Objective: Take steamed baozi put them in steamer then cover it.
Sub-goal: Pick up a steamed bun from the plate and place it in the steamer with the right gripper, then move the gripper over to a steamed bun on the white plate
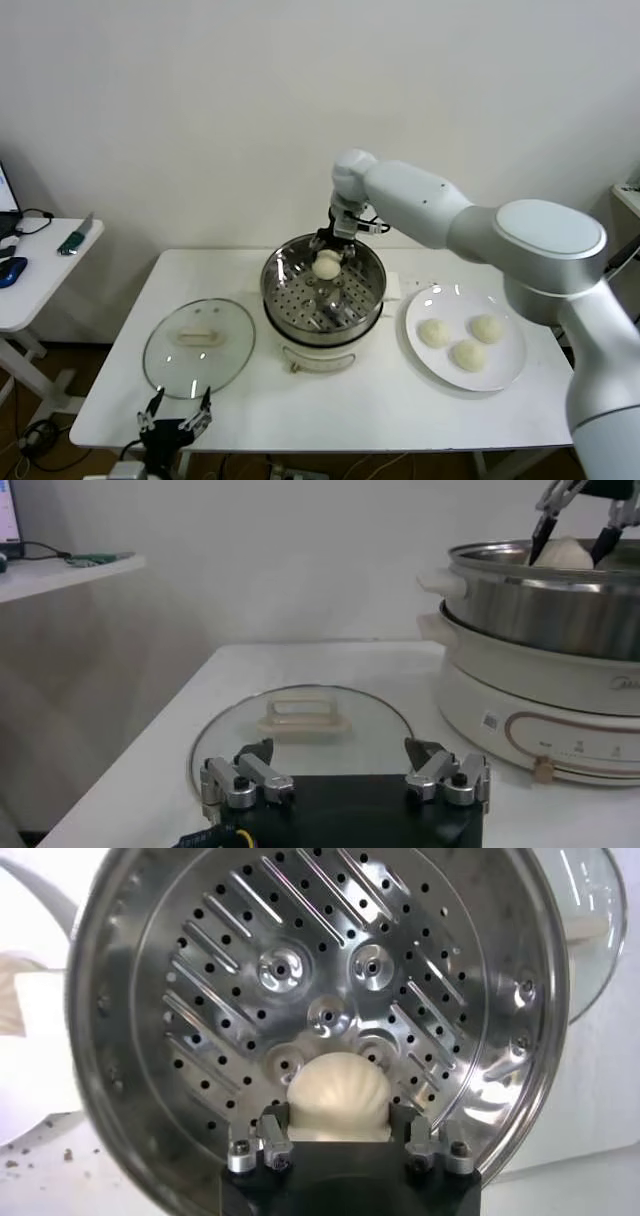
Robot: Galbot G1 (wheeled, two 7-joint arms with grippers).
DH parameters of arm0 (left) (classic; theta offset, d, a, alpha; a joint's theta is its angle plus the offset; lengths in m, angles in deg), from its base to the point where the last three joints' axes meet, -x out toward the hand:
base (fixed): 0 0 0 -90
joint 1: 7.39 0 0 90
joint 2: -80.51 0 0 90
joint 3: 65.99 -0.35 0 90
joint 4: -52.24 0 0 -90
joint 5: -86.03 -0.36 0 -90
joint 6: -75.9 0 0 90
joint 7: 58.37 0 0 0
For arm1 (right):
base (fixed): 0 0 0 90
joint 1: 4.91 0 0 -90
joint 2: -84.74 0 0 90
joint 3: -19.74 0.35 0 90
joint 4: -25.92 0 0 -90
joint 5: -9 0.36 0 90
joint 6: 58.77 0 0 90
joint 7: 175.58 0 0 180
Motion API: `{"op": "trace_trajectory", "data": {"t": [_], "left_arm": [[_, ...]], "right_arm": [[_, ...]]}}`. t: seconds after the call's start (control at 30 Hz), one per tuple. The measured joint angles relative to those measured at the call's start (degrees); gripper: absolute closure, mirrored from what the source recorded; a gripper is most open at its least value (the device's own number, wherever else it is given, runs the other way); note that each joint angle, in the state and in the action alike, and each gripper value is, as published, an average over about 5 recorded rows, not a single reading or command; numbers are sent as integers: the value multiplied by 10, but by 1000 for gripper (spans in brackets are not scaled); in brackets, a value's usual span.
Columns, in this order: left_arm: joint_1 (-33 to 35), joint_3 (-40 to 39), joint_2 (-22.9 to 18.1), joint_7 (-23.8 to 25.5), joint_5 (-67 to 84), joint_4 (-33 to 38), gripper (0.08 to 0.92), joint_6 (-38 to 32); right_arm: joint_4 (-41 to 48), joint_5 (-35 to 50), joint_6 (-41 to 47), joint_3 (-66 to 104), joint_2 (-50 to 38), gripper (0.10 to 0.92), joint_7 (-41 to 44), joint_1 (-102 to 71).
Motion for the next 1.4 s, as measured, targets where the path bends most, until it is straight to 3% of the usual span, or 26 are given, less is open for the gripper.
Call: {"op": "trace_trajectory", "data": {"t": [0.3,0.63,1.13,1.4], "left_arm": [[-3,-1,0,0,0,-3,177,-2],[-1,-2,-1,-1,0,5,177,1],[2,-3,-2,0,-8,9,177,0],[0,-4,-3,0,-9,9,177,-1]], "right_arm": [[40,-12,-2,15,18,213,-7,-17],[25,24,-2,4,6,202,-2,9],[-165,325,11,-198,-154,203,35,180],[-276,413,176,-281,-269,203,33,244]]}}
